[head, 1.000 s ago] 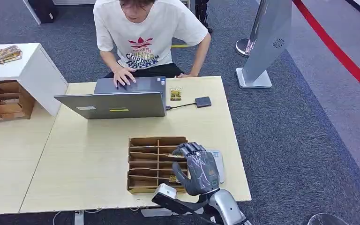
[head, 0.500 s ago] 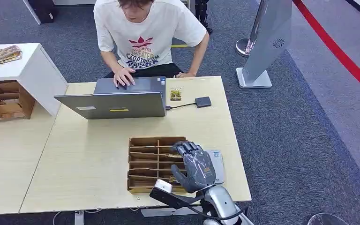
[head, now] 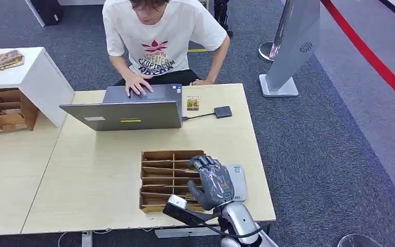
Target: Pass the card to the sensor for recognition and then transmit it.
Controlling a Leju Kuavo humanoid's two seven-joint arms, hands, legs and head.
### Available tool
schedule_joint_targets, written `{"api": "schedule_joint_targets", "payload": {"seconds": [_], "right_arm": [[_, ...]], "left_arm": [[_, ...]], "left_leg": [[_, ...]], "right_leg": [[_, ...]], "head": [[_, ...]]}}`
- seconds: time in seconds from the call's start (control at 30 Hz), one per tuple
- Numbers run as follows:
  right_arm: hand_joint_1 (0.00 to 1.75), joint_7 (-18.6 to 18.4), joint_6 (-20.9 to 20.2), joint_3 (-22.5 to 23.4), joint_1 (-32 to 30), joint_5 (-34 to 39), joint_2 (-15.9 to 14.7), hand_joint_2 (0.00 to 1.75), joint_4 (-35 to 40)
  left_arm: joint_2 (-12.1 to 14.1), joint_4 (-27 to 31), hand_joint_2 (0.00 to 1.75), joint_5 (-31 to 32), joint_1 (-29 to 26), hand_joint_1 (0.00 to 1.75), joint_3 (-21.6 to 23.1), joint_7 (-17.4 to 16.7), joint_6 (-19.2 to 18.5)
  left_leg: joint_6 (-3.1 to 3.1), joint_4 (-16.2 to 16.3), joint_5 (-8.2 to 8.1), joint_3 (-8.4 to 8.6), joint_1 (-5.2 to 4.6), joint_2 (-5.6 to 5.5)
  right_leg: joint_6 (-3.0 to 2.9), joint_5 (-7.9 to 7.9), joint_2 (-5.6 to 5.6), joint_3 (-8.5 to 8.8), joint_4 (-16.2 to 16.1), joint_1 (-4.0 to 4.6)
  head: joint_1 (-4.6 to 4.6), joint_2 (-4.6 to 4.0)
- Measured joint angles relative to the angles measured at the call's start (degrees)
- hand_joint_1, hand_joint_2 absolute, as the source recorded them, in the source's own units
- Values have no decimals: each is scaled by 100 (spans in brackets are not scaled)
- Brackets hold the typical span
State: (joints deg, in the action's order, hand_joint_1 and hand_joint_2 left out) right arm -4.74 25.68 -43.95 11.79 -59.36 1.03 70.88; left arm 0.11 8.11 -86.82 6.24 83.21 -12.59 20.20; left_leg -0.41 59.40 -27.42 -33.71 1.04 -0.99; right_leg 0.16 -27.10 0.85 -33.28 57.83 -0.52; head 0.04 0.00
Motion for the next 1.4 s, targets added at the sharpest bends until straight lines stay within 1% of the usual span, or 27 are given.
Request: {"api": "schedule_joint_targets", "payload": {"seconds": [0.03,0.1,0.17,0.33,0.63,0.67,0.7,0.8,0.83,0.9,0.97,1.0,1.03,1.4], "right_arm": [[86,-2,0,0,12,-2,13,175,-22],[91,-31,0,0,28,-4,33,175,-61],[105,-55,0,0,43,-13,48,175,-105],[124,-87,-4,15,78,-63,81,175,-203],[134,-162,-70,83,216,-240,127,175,-360],[138,-164,-72,94,228,-249,129,175,-371],[138,-166,-77,103,236,-258,129,175,-378],[129,-166,-87,111,260,-293,133,175,-409],[117,-168,-107,114,265,-304,133,175,-417],[117,-170,-131,118,272,-313,133,175,-433],[112,-181,-160,133,279,-315,133,175,-459],[112,-184,-166,138,276,-317,133,175,-474],[117,-186,-166,142,278,-315,133,175,-492],[115,-184,-173,157,282,-321,133,175,-524]], "left_arm": [[0,0,175,0,-1,0,2,0,0],[0,0,175,0,-1,0,2,0,-11],[0,0,175,0,0,0,2,0,-15],[0,0,175,0,-1,0,4,0,-28],[2,0,175,-2,0,0,63,0,-48],[2,0,175,-2,0,0,74,0,-48],[2,0,175,-2,0,0,89,0,-50],[2,0,175,-4,0,0,109,0,-50],[2,0,175,-4,0,0,118,0,-50],[2,0,175,-7,0,0,136,0,-50],[4,0,175,-7,0,0,140,0,-50],[4,0,175,-7,0,0,142,0,-50],[7,0,175,-7,0,0,142,0,-50],[20,0,175,-7,0,0,144,0,-50]], "left_leg": [[0,0,0,0,0,0],[0,0,0,0,0,0],[0,0,0,0,0,0],[0,0,0,0,0,0],[0,0,0,3,0,0],[0,0,0,4,0,0],[0,0,0,5,0,0],[0,0,0,7,0,0],[0,0,0,8,0,0],[0,0,1,9,0,0],[0,0,1,9,0,1],[0,0,1,9,0,1],[0,0,1,9,0,1],[0,0,0,8,0,1]], "right_leg": [[0,0,0,0,0,0],[0,0,0,0,0,0],[0,0,0,0,0,0],[0,0,0,0,0,0],[0,0,0,2,0,0],[0,0,0,3,0,0],[0,0,0,4,0,0],[0,1,0,6,0,0],[0,1,0,7,0,0],[0,1,0,8,0,0],[-1,2,0,8,0,0],[-1,2,0,8,0,0],[-1,2,0,8,0,0],[-1,1,0,7,0,0]], "head": [[0,0],[-2,0],[0,0],[-2,0],[0,0],[-2,0],[-2,0],[-2,0],[0,0],[0,0],[-2,0],[0,0],[0,0],[0,0]]}}
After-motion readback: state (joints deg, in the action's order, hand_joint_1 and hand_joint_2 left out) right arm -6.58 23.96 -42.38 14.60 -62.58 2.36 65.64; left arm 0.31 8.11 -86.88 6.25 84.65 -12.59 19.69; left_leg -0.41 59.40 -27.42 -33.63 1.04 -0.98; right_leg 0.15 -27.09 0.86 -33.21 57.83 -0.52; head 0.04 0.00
